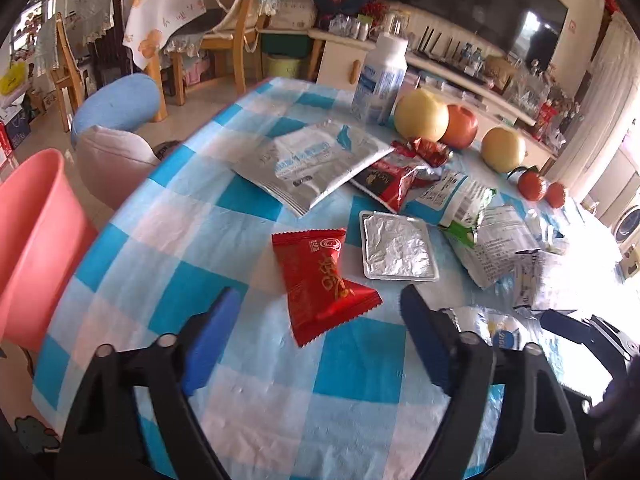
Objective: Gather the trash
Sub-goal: 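Grasp the red snack packet with the left tool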
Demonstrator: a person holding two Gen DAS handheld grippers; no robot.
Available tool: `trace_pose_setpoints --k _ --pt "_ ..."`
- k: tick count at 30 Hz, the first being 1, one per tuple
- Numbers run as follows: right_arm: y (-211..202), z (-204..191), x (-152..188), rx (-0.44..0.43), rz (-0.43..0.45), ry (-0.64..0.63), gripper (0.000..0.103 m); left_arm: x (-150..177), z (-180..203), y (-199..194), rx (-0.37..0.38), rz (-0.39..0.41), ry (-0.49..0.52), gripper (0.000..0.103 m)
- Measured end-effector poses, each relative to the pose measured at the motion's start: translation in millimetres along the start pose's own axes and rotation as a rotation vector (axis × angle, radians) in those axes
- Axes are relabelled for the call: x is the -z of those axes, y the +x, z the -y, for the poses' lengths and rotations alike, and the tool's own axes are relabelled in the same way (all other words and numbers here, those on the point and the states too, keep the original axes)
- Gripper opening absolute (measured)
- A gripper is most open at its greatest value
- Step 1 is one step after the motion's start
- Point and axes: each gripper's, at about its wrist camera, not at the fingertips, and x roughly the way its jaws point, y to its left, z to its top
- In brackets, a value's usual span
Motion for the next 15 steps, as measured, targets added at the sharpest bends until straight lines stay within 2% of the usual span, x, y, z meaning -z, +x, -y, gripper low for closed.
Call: trace_pose_setpoints --k 4,7,15 --pt "9.6 -1.2 1.6 0.008 -0.023 -0.03 0.087 -4.6 -1.7 19.8 0.0 -0.034 -0.047 0.066" --pt "15.4 -4.0 1.8 0.018 -0.031 -0.058 0.087 -4.6 -1.5 27.5 -0.004 -0.042 -0.051 0.056" --pt "34.8 -8.7 -0.7 0.09 -0.051 -0.119 0.087 -4.6 -4.4 29.7 0.006 -0.016 -0.041 0.053"
